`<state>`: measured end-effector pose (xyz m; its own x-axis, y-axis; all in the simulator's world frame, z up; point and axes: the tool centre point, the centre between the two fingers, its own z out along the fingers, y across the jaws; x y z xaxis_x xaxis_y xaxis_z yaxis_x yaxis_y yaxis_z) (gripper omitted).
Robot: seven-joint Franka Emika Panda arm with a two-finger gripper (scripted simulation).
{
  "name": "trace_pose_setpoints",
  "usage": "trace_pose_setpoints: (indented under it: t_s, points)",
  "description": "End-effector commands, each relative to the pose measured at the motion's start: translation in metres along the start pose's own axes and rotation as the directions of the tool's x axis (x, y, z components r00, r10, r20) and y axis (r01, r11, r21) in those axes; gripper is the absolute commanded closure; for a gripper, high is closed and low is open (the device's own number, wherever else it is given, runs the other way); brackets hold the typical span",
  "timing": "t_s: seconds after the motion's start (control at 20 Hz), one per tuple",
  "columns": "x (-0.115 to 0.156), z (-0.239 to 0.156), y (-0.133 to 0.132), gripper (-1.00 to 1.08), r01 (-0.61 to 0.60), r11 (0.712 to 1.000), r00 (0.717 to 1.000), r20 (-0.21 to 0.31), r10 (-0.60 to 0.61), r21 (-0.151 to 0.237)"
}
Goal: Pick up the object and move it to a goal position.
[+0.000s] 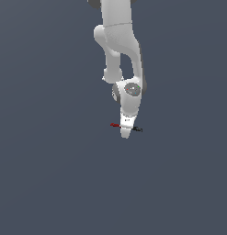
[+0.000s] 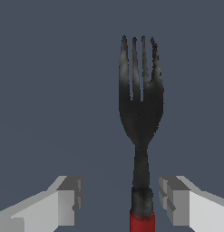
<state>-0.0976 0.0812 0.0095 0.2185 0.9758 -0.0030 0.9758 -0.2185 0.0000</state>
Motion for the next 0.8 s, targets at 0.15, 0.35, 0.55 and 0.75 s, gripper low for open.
trace_pose_setpoints:
  t_s: [0.15,0.35,0.55,0.75]
  points:
    - [0.0,0.003,0.001,1.08,-0.004,1.0,1.0,-0.002,0.004,0.0]
    - [0.0,0.0,0.0,1.08,0.0,1.0,1.0,0.0,0.0,0.0]
    - [-0.004,-0.005,0.0,1.08,0.0,1.0,1.0,0.0,0.0,0.0]
    - [-0.012,-0.017,0.001,1.08,0.001,1.0,1.0,0.001,-0.001,0.0]
